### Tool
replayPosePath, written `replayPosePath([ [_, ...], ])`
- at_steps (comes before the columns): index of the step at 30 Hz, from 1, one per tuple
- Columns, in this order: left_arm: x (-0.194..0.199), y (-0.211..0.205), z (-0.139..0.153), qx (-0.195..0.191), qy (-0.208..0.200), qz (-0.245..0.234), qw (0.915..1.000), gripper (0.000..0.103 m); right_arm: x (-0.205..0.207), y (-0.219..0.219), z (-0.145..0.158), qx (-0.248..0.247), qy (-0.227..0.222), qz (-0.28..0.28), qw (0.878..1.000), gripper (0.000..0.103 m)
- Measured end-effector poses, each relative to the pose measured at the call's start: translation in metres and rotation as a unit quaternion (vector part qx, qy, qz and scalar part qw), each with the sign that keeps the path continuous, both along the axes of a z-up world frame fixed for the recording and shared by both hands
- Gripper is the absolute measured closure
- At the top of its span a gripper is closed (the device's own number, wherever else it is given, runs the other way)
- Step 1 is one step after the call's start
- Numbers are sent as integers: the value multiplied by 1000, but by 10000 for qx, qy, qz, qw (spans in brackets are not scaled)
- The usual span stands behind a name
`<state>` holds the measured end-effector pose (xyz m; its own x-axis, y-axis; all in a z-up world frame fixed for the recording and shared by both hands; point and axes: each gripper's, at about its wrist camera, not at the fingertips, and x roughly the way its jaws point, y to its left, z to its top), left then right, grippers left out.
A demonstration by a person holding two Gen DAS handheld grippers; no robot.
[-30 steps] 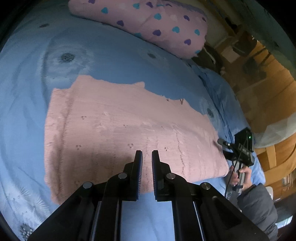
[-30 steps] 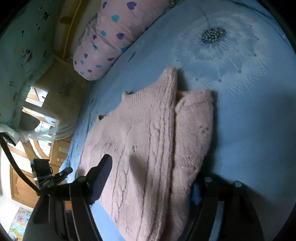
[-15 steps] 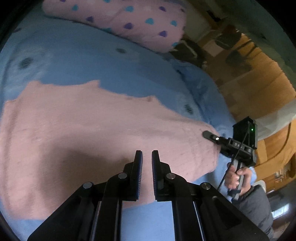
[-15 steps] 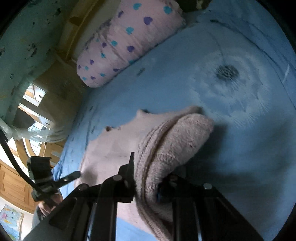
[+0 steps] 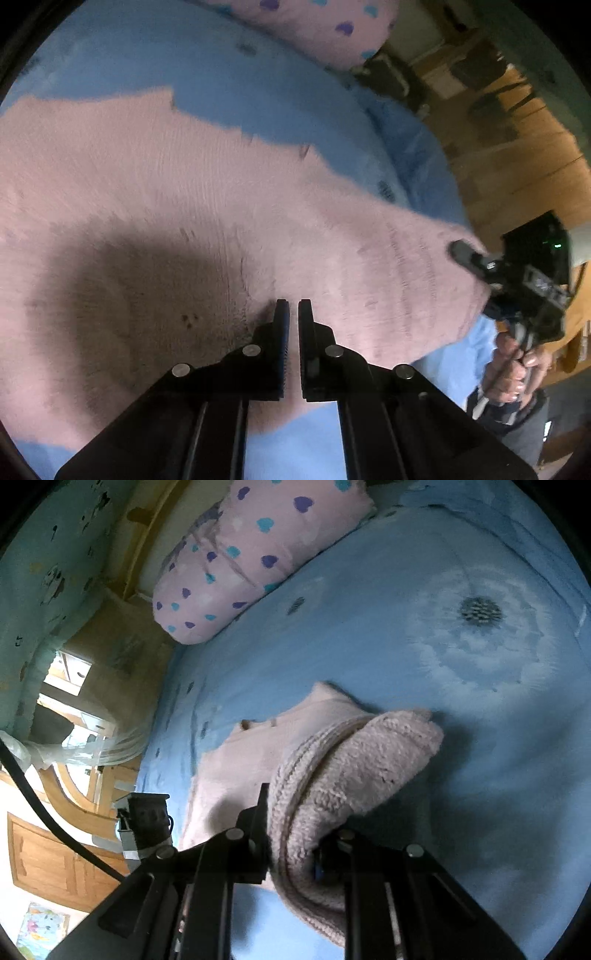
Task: Fold small clothes
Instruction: 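Close the right tool on the end of the folded cardigan, then fold the held end over the cardigan with the right tool and release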
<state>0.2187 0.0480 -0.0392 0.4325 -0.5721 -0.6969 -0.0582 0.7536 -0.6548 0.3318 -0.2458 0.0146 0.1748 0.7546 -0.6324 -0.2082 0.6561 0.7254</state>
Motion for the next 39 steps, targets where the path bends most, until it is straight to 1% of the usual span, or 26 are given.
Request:
replayPosePath([
  [1, -4, 8, 10, 22, -105, 5, 9999, 103, 0, 5, 4, -20, 46, 10, 10000, 86],
  [3, -14, 27, 31, 217, -315, 77, 9992, 103, 0, 21, 12, -187, 278, -33, 9994, 86],
  [7, -43, 83, 64, 574, -599, 439, 9956, 103, -1, 53, 24, -448, 730, -212, 9961, 86],
  [9, -62, 121, 75, 465, -812, 761, 9927, 103, -1, 68, 28, -489, 997, -406, 9930, 86],
  [10, -72, 134, 76, 405, -858, 922, 9912, 103, -2, 74, 27, -513, 1086, -472, 9916, 86],
  [11, -82, 153, 76, 332, -833, 1135, 9895, 103, -3, 86, 28, -578, 1262, -585, 9886, 86],
  [13, -99, 185, 71, 154, -765, 1406, 9870, 103, -5, 105, 29, -627, 1440, -709, 9850, 86],
  [15, -114, 211, 69, -13, -697, 1704, 9829, 103, -9, 126, 32, -689, 1485, -741, 9837, 86],
  [17, -127, 228, 70, -141, -749, 1884, 9791, 103, -14, 148, 34, -656, 1518, -747, 9834, 86],
  [19, -136, 231, 71, -170, -815, 1924, 9778, 103, -18, 174, 34, -625, 1557, -651, 9837, 86],
  [21, -144, 232, 74, -122, -845, 1853, 9790, 103, -24, 204, 30, -682, 1609, -426, 9837, 86],
  [24, -148, 229, 75, 102, -823, 1856, 9791, 103, -35, 250, 20, -856, 1613, -143, 9831, 86],
  [27, -139, 223, 73, 331, -741, 1789, 9805, 103, -46, 287, 4, -920, 1645, 108, 9820, 86],
  [29, -135, 222, 71, 554, -635, 1754, 9809, 103, -52, 309, -8, -1011, 1649, 268, 9807, 86],
  [31, -135, 221, 69, 696, -582, 1741, 9805, 103, -56, 321, -19, -1108, 1708, 345, 9784, 86],
  [32, -136, 221, 68, 733, -551, 1740, 9805, 103, -59, 330, -27, -1237, 1718, 371, 9766, 86],
  [35, -139, 224, 65, 734, -465, 1718, 9813, 103, -61, 343, -43, -1453, 1709, 438, 9735, 85],
  [36, -139, 225, 63, 743, -437, 1724, 9812, 103, -61, 344, -45, -1461, 1711, 403, 9735, 83],
  [39, -142, 229, 60, 747, -379, 1764, 9807, 103, -58, 347, -52, -1420, 1716, 248, 9746, 72],
])
